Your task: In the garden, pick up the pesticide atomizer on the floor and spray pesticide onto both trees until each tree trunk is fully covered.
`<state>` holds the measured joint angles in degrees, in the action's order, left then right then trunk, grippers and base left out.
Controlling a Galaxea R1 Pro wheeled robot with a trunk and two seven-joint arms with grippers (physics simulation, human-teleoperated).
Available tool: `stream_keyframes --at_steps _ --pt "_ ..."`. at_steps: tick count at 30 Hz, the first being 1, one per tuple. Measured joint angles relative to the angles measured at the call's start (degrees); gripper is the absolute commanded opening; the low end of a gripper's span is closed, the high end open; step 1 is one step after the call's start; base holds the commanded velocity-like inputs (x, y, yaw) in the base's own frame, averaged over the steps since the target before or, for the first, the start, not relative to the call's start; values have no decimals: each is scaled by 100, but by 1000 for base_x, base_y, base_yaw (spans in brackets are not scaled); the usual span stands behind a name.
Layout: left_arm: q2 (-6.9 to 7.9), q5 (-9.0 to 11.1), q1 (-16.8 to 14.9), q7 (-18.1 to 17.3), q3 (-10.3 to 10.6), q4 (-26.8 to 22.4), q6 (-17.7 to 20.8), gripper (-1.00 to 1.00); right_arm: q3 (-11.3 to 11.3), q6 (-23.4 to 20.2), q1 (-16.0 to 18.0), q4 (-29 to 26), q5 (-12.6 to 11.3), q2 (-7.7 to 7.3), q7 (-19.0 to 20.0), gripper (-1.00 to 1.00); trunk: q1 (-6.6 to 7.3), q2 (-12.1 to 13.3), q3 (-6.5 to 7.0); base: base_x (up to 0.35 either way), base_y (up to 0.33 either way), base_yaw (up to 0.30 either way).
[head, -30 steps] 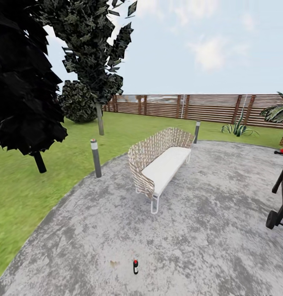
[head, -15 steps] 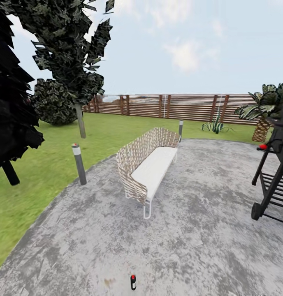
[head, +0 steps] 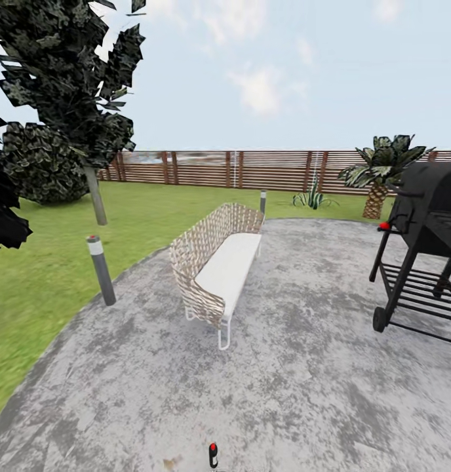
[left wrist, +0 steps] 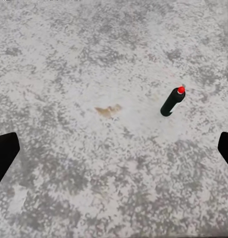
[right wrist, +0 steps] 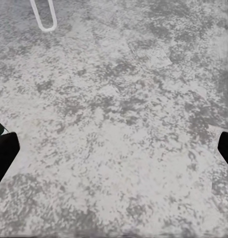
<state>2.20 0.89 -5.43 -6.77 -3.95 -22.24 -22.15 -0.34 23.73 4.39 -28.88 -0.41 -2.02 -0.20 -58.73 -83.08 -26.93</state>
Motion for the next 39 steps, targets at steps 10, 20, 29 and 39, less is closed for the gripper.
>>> stream_keyframes --at_steps 10,20,29,39 --pt "0 8 2 0 0 0 0 100 2 0 0 4 -2 0 2 100 0 0 0 -94 295 -279" --pt "9 20 1 0 0 0 0 100 3 0 0 5 -3 0 2 100 0 0 0 -87 283 -279" --pt "9 18 -2 0 0 0 0 100 7 1 0 5 0 0 2 100 0 0 0 -5 239 -279" --pt "0 21 3 0 4 -5 -13 100 7 1 0 5 2 0 0 100 0 0 0 48 209 -277"
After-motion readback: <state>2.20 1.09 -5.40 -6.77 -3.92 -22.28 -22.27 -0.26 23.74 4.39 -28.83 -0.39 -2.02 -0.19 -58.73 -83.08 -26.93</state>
